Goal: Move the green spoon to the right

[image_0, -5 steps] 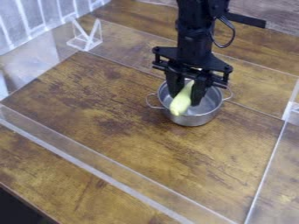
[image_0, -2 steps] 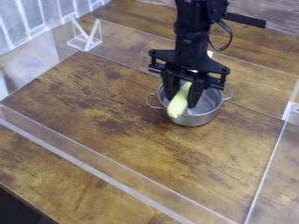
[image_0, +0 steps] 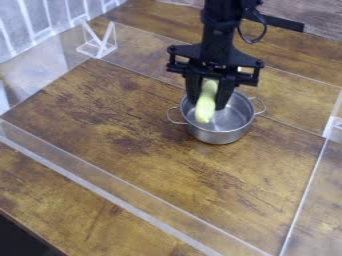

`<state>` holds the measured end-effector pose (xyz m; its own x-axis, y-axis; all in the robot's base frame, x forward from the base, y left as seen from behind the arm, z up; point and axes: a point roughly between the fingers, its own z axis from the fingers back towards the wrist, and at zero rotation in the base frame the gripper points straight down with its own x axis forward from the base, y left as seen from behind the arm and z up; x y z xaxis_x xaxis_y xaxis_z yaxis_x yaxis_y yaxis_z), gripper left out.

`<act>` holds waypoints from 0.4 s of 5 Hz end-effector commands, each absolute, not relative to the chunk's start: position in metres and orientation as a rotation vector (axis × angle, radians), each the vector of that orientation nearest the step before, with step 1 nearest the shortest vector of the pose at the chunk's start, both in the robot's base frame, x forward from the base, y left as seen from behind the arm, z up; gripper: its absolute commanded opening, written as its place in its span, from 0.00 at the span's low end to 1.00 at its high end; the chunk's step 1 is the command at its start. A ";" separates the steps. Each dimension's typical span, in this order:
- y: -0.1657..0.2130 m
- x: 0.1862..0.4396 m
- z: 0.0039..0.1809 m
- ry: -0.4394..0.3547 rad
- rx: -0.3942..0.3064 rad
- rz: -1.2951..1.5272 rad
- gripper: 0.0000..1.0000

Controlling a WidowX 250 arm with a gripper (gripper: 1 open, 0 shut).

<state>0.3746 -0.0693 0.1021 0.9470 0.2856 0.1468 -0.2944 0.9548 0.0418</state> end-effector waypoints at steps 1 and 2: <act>-0.081 0.372 0.140 -0.221 0.035 0.264 0.00; -0.085 0.365 0.151 -0.227 0.034 0.254 0.00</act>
<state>0.3637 -0.0829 0.1204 0.9565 0.2504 0.1495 -0.2596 0.9647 0.0452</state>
